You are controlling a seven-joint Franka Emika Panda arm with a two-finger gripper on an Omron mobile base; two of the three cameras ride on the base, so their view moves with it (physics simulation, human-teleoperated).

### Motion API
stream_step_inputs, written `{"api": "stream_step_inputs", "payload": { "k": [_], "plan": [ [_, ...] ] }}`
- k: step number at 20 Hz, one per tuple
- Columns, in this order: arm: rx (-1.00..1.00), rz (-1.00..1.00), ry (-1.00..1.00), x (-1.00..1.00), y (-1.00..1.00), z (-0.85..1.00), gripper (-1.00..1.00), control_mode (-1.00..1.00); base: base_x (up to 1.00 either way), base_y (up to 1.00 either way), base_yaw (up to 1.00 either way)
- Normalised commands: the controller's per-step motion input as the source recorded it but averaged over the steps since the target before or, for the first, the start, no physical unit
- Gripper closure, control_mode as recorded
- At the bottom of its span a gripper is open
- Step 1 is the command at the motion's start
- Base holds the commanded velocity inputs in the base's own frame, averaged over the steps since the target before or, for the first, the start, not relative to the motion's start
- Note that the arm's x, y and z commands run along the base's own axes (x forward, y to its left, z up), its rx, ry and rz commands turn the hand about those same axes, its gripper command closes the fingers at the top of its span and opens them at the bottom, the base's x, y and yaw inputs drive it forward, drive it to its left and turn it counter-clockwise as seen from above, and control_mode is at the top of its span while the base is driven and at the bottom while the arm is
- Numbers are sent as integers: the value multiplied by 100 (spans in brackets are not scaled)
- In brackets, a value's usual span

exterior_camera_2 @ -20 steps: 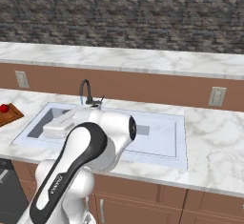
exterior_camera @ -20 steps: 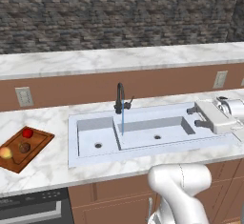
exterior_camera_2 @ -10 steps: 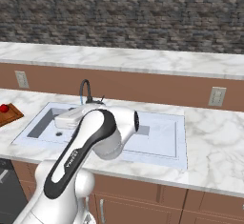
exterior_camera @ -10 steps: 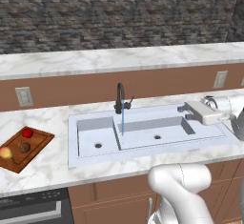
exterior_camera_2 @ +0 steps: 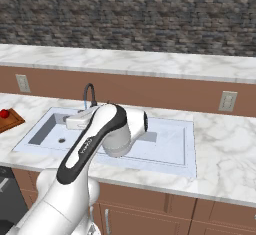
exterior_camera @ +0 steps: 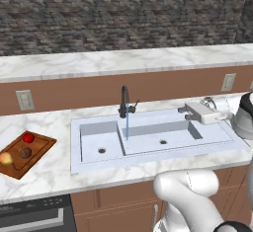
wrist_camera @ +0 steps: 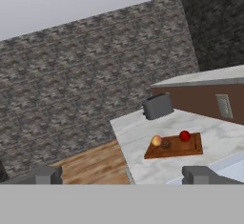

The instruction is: Pick the mango, pear, apple from the sink and place them on the cutting board to airdry. Then turn off the sink faucet.

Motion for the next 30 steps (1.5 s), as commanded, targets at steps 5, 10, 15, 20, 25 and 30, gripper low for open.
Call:
{"api": "stream_step_inputs", "payload": {
  "k": [5, 10, 15, 20, 25, 30],
  "plan": [
    [0, 0, 0, 33, 5, -20, -100, -100, 0, 0, 0],
    [0, 0, 0, 24, 6, -8, -100, -100, 0, 0, 0],
    [0, -6, 0, 21, 2, -1, -100, -100, 0, 0, 0],
    [0, -7, 0, 20, 0, -9, -100, -100, 0, 0, 0],
    [0, -7, 0, 13, 0, -13, -100, -100, 0, 0, 0],
    [0, -4, 0, 12, 6, -10, -100, -100, 0, 0, 0]
  ]
}}
